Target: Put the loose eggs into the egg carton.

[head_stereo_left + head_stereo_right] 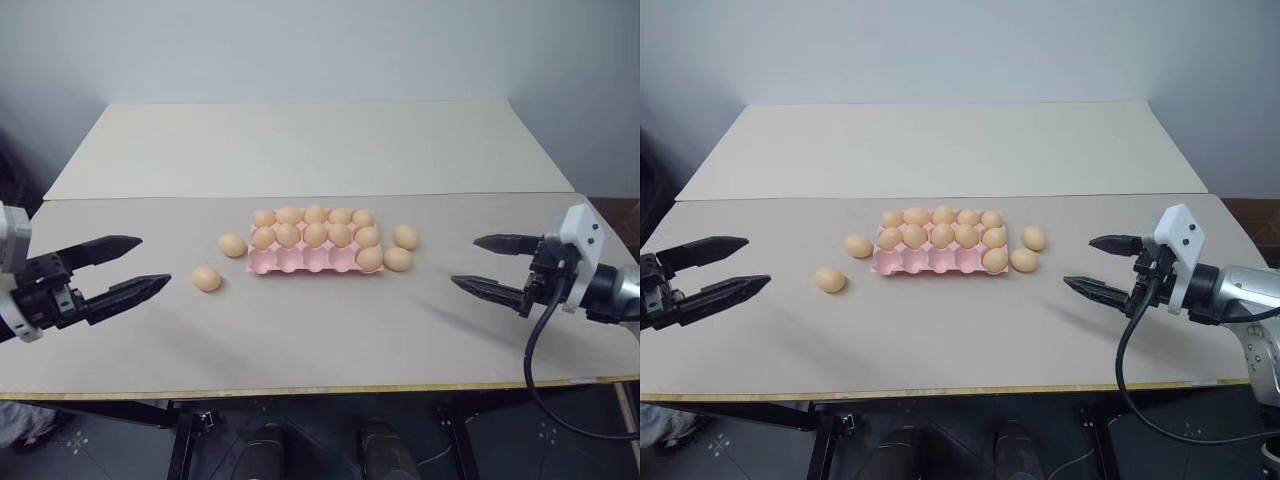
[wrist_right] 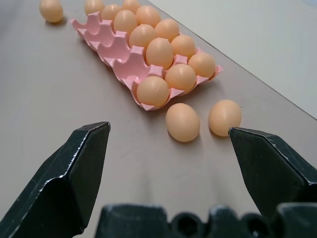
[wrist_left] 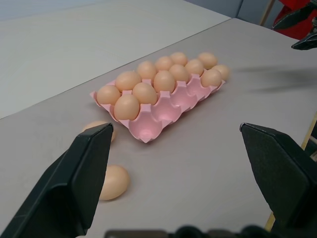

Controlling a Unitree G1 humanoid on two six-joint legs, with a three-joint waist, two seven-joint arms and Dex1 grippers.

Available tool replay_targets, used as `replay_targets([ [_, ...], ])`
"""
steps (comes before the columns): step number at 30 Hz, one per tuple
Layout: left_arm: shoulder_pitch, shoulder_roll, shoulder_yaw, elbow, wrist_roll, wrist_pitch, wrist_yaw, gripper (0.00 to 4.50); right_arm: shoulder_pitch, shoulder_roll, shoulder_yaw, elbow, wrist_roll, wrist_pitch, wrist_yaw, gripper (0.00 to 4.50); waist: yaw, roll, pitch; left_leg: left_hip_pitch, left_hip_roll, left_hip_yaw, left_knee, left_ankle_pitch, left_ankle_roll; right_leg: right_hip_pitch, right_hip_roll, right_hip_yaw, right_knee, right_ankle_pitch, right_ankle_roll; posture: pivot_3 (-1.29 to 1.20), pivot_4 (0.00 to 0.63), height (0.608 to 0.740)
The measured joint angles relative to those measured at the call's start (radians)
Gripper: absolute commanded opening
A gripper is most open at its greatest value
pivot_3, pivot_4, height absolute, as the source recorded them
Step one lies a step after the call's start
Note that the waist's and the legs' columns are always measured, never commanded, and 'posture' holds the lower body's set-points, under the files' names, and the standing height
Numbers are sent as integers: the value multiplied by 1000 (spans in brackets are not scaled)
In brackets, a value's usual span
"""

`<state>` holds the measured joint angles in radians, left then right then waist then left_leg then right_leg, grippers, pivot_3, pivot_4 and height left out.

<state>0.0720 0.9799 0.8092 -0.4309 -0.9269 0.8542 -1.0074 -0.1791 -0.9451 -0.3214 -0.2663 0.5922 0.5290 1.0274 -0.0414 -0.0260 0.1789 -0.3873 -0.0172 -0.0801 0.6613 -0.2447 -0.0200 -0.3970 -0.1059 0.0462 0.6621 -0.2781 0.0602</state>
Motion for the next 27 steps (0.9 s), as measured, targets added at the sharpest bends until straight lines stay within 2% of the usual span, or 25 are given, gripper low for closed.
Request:
replay_targets([
  [8,-34,15,-13,11,-3,-8,28,4473,-60,10,45,58,-38,-30,0,4500,-3,0,0,0,0,0,0,0,0,0,0,0,0,0,0,0,150,740],
  [14,-21,26,-44,31,22,-45,-32,4473,-228,26,165,174,-179,-65,-54,4500,-4,0,0,0,0,0,0,0,0,-1,0,0,0,0,0,0,150,740],
  [18,-54,38,-78,56,23,-49,-48,4473,-371,132,277,301,-269,-90,-108,4500,-5,0,0,-1,0,0,0,0,0,-2,0,1,0,0,0,0,150,740],
  [22,-78,43,-114,68,26,-52,-62,4473,-514,280,376,511,-384,-119,-204,4500,-7,0,0,-3,0,1,0,0,0,-7,0,2,2,0,0,0,150,740],
  [27,-78,45,-123,75,28,-58,-71,4473,-630,376,425,743,-478,-160,-288,4500,-5,0,0,-6,0,1,-1,0,0,-9,0,2,1,0,0,0,150,740],
])
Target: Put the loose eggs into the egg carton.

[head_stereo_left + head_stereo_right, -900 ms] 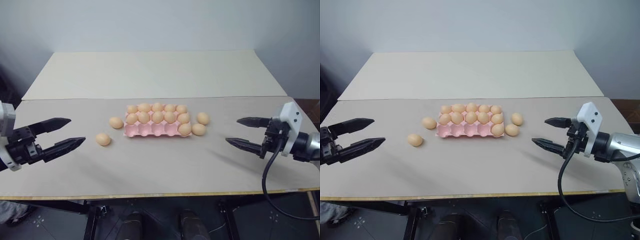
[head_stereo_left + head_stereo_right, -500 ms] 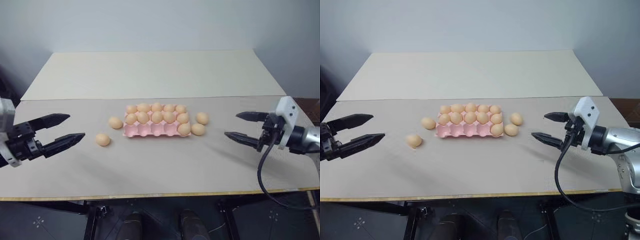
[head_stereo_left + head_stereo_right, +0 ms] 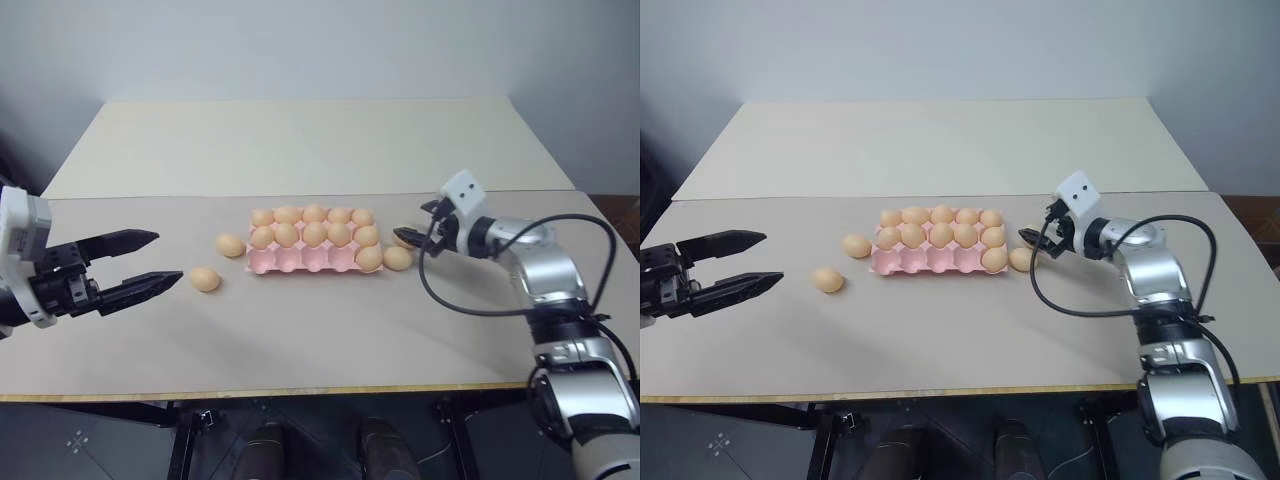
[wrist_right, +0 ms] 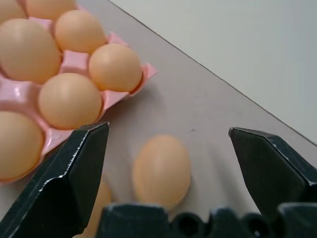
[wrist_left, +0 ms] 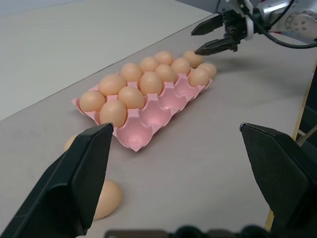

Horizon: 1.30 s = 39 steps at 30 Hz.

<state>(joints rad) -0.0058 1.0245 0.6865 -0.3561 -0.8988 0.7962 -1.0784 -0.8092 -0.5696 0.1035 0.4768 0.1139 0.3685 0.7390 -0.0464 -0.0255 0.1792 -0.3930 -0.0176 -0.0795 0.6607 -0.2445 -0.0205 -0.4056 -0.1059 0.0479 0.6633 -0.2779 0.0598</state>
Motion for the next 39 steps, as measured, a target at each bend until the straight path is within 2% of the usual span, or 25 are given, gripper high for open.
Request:
replay_targets([
  [4,16,0,4,-2,4,-4,-3,4473,-42,25,24,132,-60,-38,-14,4500,0,0,0,0,0,0,0,0,0,0,0,0,1,0,0,0,150,740],
  [5,20,0,5,-2,5,-4,-3,4491,-47,30,24,163,-65,-43,-17,4315,-1,0,0,0,0,0,0,0,0,0,0,0,1,0,0,0,150,740],
  [7,27,0,12,-3,6,-4,-3,4500,-56,44,23,207,-71,-53,-21,3892,-3,0,0,0,0,0,0,0,0,0,0,0,1,0,0,0,150,740],
  [12,30,4,19,-12,10,-7,-2,4500,-106,69,3,271,-70,-70,-24,2184,-17,0,0,1,0,0,0,0,0,0,0,0,1,0,0,0,150,740],
  [14,29,10,19,-12,12,-8,-3,4500,-120,69,-5,271,-70,-74,-24,1845,-20,0,0,1,0,0,0,0,0,0,0,0,1,0,0,0,150,740],
  [18,18,12,19,-6,18,-17,-4,4500,-112,68,-30,175,-57,-57,-23,1845,-20,1,0,0,0,0,0,0,0,0,0,0,1,0,0,0,150,740],
  [22,3,12,14,3,24,-30,-5,4500,-69,62,-38,-143,-10,48,23,1845,-21,1,0,0,1,-1,0,0,0,-1,1,0,1,0,0,0,150,740],
  [26,1,12,-2,15,35,-35,-14,4500,-10,105,12,-334,9,143,36,1845,-22,1,0,1,1,-1,0,0,0,0,1,0,2,0,0,0,150,740],
  [30,-15,12,-20,18,37,-39,-17,4500,23,172,105,-372,-27,164,3,1845,-21,1,1,1,0,-1,0,0,0,0,1,0,2,0,0,0,150,740],
  [34,-15,12,-21,19,40,-40,-23,4500,46,213,162,-364,-73,163,-34,3080,-21,1,1,1,0,-1,0,0,0,-1,1,0,2,0,0,0,150,740],
  [37,-15,12,-21,19,41,-40,-26,4500,50,222,171,-366,-89,164,-37,4191,-21,1,1,1,0,-1,0,0,0,-1,1,0,2,0,0,0,150,740],
  [38,-15,12,-21,19,41,-40,-26,4500,53,221,171,-370,-91,166,-37,4478,-21,1,1,1,0,-1,0,0,0,-1,1,0,1,0,0,0,150,740],
  [39,-14,12,-20,18,41,-40,-27,4500,58,220,171,-380,-91,168,-35,4478,-21,1,1,1,0,-1,0,0,0,-1,1,0,1,0,0,0,150,740],
])
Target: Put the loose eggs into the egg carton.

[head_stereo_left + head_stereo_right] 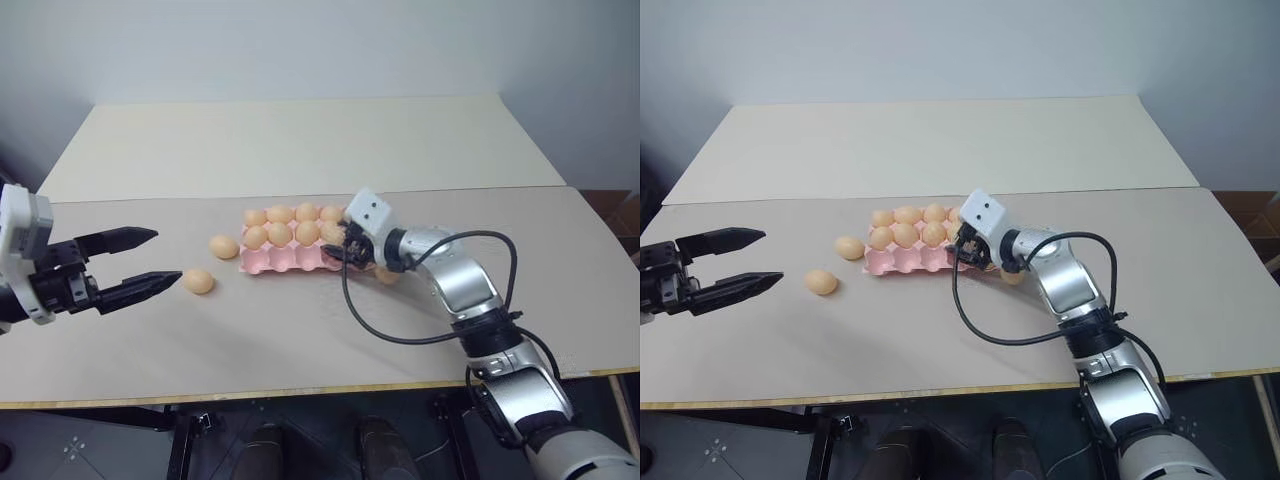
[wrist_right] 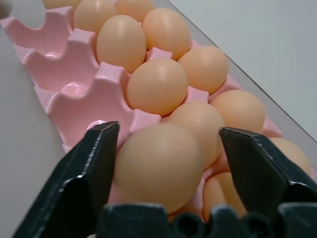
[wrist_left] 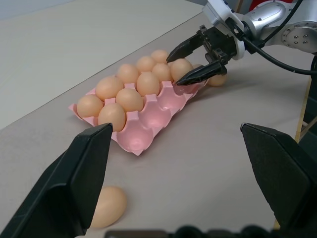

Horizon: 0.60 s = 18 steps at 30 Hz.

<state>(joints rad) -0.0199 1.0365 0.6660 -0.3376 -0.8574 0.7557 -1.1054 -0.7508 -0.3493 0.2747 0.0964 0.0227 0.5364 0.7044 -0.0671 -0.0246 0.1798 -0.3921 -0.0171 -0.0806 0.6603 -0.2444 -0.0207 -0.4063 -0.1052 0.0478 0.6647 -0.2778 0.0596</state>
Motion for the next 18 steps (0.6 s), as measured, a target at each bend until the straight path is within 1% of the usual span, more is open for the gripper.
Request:
replay_targets([
  [5,4,0,1,-2,0,0,-5,4500,33,-31,-14,-109,7,44,15,4478,1,0,0,0,0,0,0,0,0,0,0,0,0,0,0,0,150,740],
  [8,6,0,1,-3,0,0,-6,4500,52,-80,-71,-221,54,87,34,4478,3,0,0,0,0,0,0,0,0,0,0,0,0,0,0,0,150,740],
  [11,14,0,4,-4,-1,0,-10,4500,99,-160,-166,-337,129,127,71,4478,9,0,0,0,0,0,0,0,0,0,0,0,-1,0,0,0,150,740],
  [13,36,0,20,-4,-1,0,-23,4500,190,-258,-268,-433,207,143,133,4478,21,0,0,-1,0,0,0,0,0,1,0,-1,-2,0,0,0,150,740],
  [15,59,-1,38,-1,0,-1,-39,4500,267,-338,-357,-484,270,147,190,4478,24,0,0,0,0,0,0,0,0,1,0,-1,-2,0,0,0,150,740],
  [18,96,-5,73,-2,0,-17,-58,4500,376,-433,-480,-554,365,155,265,4478,24,0,0,2,0,1,0,0,0,3,0,-1,-2,0,0,0,150,740],
])
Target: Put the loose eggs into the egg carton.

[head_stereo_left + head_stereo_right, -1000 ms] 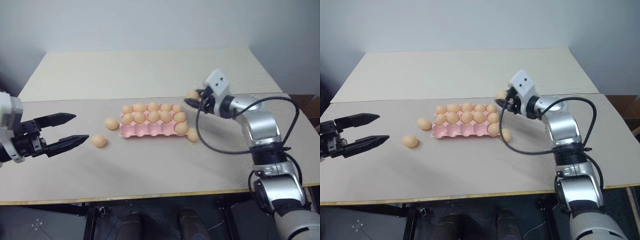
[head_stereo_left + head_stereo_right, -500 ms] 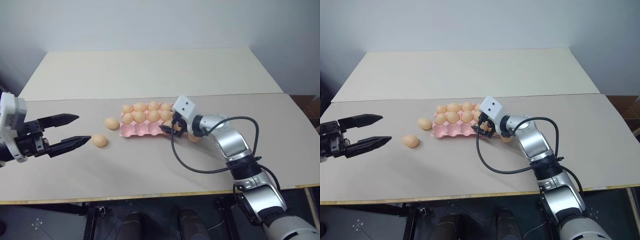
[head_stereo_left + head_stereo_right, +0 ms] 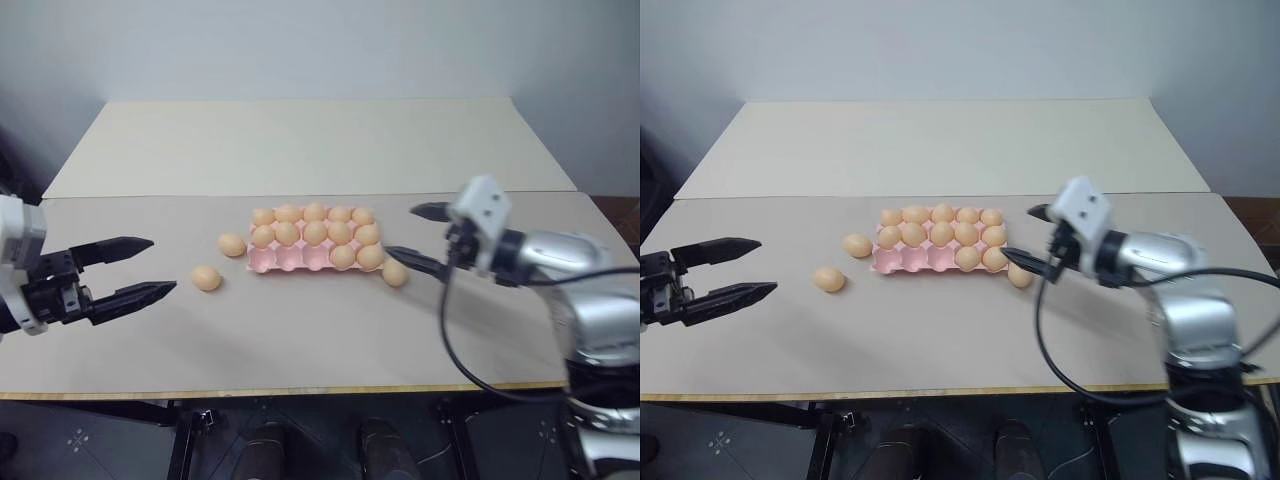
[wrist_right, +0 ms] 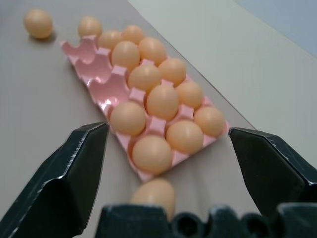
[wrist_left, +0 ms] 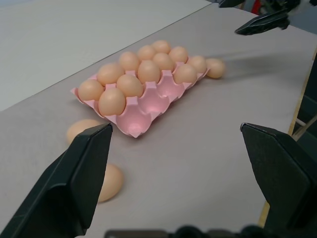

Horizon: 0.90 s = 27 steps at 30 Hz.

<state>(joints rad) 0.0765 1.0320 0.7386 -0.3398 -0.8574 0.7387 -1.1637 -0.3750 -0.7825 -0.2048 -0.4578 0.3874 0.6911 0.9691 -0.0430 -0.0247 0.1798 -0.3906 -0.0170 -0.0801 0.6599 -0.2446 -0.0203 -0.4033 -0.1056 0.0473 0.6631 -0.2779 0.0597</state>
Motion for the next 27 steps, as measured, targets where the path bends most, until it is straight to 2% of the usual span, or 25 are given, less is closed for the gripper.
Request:
replay_targets([
  [4,76,-12,36,0,18,-16,-29,4500,152,-83,-140,-46,80,0,80,4478,-3,0,0,2,0,1,0,0,0,2,0,0,0,0,0,0,150,740],
  [6,100,-15,41,-1,26,-16,-35,4500,203,-102,-155,-43,83,-12,93,4478,-2,0,0,2,0,1,0,0,0,2,0,0,0,0,0,0,150,740],
  [9,89,-16,45,-7,18,-15,-29,4500,191,-102,-142,-27,79,-34,72,4478,-2,0,0,3,0,1,0,0,0,3,0,0,0,0,0,0,150,740],
  [13,74,-15,43,-21,7,-14,-20,4500,140,-72,-30,30,35,-64,16,4478,-3,-1,0,2,0,1,0,0,0,2,0,0,0,0,0,0,150,740],
  [18,55,-14,37,-36,-9,-3,-3,4500,66,35,180,175,-100,-104,-103,4478,-2,-1,0,1,0,1,0,0,0,0,0,1,0,0,0,0,150,740],
  [27,41,3,31,-34,-10,7,-3,4500,-84,185,338,416,-253,-191,-214,4478,-3,0,0,1,0,1,0,0,0,0,0,1,0,0,0,0,150,740],
])
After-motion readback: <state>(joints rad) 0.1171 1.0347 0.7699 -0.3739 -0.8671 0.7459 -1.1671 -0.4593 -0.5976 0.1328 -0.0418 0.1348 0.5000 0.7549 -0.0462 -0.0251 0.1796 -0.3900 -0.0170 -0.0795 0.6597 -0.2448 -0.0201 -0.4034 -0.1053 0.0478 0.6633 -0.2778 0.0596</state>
